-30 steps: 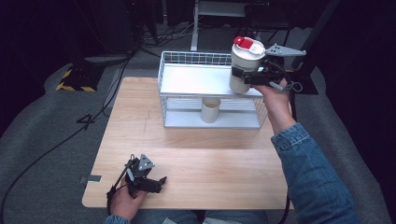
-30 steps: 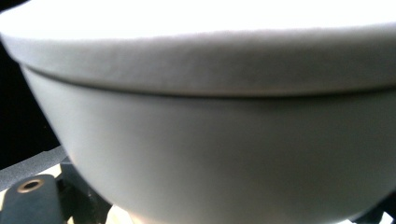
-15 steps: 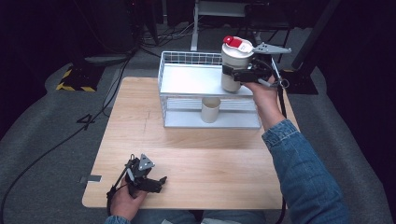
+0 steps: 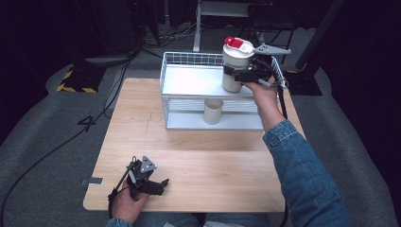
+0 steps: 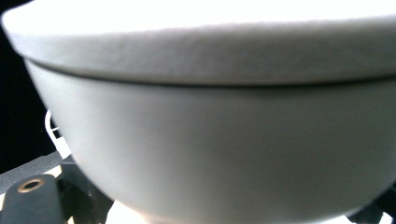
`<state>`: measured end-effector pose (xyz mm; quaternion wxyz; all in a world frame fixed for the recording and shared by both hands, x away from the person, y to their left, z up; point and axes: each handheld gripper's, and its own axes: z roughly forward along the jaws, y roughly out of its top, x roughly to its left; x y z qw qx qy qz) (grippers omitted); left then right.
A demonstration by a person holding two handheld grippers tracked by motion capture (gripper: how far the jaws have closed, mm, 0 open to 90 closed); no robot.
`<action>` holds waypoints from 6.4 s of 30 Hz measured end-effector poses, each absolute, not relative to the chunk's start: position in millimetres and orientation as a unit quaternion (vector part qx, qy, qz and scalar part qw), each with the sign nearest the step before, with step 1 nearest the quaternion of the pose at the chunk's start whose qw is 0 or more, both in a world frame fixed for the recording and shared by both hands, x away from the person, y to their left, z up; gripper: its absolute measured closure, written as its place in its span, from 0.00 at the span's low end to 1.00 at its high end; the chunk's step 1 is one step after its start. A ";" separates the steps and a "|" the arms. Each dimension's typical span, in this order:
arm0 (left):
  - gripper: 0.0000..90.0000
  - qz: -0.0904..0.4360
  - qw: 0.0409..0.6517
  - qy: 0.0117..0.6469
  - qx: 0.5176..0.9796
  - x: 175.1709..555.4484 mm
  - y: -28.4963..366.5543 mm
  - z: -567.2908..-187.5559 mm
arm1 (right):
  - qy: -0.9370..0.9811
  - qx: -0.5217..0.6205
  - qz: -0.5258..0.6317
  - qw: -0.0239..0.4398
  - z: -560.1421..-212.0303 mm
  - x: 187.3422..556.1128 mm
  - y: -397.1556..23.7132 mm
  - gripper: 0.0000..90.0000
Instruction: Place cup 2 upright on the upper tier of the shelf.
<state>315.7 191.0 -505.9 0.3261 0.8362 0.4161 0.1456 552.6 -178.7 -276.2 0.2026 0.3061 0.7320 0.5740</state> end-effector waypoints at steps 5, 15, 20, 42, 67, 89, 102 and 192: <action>0.01 0.146 0.326 0.416 0.836 315.7 191.0 -505.8 | 0.734 0.304 0.575 0.199 -278.4 554.0 -174.6 0.13; 0.01 0.146 0.325 0.416 0.837 315.7 191.1 -505.8 | 0.735 0.304 0.575 0.191 -282.1 557.8 -172.0 0.13; 0.01 0.146 0.325 0.415 0.837 315.7 191.1 -505.8 | 0.736 0.302 0.575 0.191 -282.0 558.2 -172.3 0.13; 0.01 0.146 0.325 0.416 0.837 315.7 191.0 -505.8 | 0.748 0.289 0.562 0.201 -281.3 555.8 -172.3 0.11; 0.01 0.141 0.326 0.407 0.841 320.0 190.1 -505.6 | 0.742 0.301 0.554 0.229 -270.6 531.6 -193.8 0.00; 0.01 0.142 0.326 0.409 0.840 330.3 188.2 -505.6 | 0.743 0.296 0.556 0.226 -253.6 467.5 -250.5 0.00; 0.01 0.141 0.327 0.409 0.840 329.9 188.3 -505.6 | 0.751 0.298 0.545 0.224 -271.1 437.0 -284.5 0.02; 0.01 0.148 0.323 0.420 0.835 341.8 185.7 -505.4 | 0.820 0.417 0.347 0.182 -505.2 375.0 -326.3 0.07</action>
